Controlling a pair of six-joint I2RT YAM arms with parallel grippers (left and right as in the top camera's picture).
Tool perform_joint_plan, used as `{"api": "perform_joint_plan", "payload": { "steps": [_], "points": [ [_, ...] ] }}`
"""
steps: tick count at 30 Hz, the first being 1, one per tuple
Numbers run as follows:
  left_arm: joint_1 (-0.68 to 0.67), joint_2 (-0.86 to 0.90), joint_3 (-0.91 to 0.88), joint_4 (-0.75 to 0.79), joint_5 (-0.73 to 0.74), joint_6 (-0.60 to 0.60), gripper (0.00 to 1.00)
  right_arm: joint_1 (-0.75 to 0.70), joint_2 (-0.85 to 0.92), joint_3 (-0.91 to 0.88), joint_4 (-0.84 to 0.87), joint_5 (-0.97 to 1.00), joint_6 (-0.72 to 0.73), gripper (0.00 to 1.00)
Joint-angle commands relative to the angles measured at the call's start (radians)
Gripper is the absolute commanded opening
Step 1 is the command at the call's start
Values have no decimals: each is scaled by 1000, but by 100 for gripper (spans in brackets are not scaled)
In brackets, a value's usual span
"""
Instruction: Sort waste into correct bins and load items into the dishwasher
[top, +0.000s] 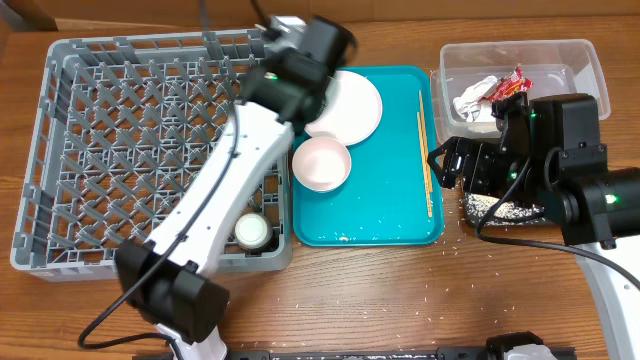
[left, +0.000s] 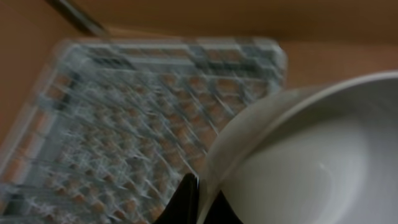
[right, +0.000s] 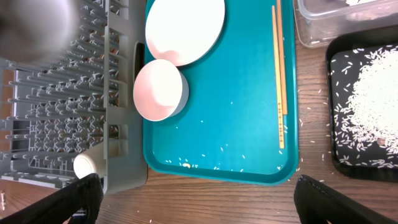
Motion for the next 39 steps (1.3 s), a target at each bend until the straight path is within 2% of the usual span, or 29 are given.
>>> {"api": "perform_joint_plan", "payload": {
  "steps": [1, 2, 10, 17, 25, 29, 33, 38, 39],
  "points": [
    [61, 37, -3, 161, -333, 194, 4, -1, -2, 13, 6, 5, -3, 100],
    [87, 58, -7, 272, -341, 307, 4, -1, -2, 13, 6, 5, -3, 100],
    [156, 228, -7, 645, -521, 692, 4, -1, -2, 13, 6, 5, -3, 100],
    [192, 340, -8, 660, -534, 711, 4, -1, -2, 13, 6, 5, -3, 100],
    [180, 408, -15, 577, -529, 663, 4, -1, -2, 13, 6, 5, -3, 100],
    [154, 412, -21, 474, -458, 618, 4, -1, -2, 13, 6, 5, -3, 100],
    [138, 412, -24, 466, -425, 608, 4, -1, -2, 13, 6, 5, -3, 100],
    [116, 412, -24, 466, -425, 609, 13, -1, -2, 13, 6, 5, -3, 100],
    [113, 412, -24, 465, -425, 608, 12, -1, -2, 13, 6, 5, -3, 100]
  ]
}}
